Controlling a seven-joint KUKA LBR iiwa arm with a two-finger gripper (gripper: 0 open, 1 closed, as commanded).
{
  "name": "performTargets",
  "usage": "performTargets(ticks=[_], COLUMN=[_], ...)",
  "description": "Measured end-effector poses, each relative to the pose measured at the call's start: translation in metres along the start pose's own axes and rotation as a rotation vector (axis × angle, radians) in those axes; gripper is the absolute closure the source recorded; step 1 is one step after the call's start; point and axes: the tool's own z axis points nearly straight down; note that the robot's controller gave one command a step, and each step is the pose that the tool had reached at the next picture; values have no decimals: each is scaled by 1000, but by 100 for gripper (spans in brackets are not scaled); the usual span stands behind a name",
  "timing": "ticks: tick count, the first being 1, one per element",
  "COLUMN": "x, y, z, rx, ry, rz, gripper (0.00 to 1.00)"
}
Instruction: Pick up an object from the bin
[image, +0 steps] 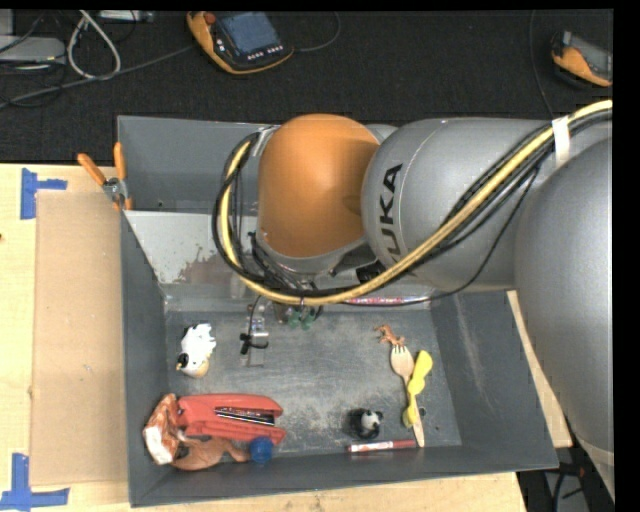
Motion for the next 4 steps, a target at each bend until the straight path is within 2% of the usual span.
performTargets(ticks=[1, 2, 3, 4], x=[-2, 62, 74, 99], y=[-1, -25, -20, -21], z=[-5, 41, 86, 115], rx=[-1, -1, -2, -2], ry=[-7, -7, -13, -14], rz=[4, -83, -199, -209], gripper=[0, 0, 0, 0])
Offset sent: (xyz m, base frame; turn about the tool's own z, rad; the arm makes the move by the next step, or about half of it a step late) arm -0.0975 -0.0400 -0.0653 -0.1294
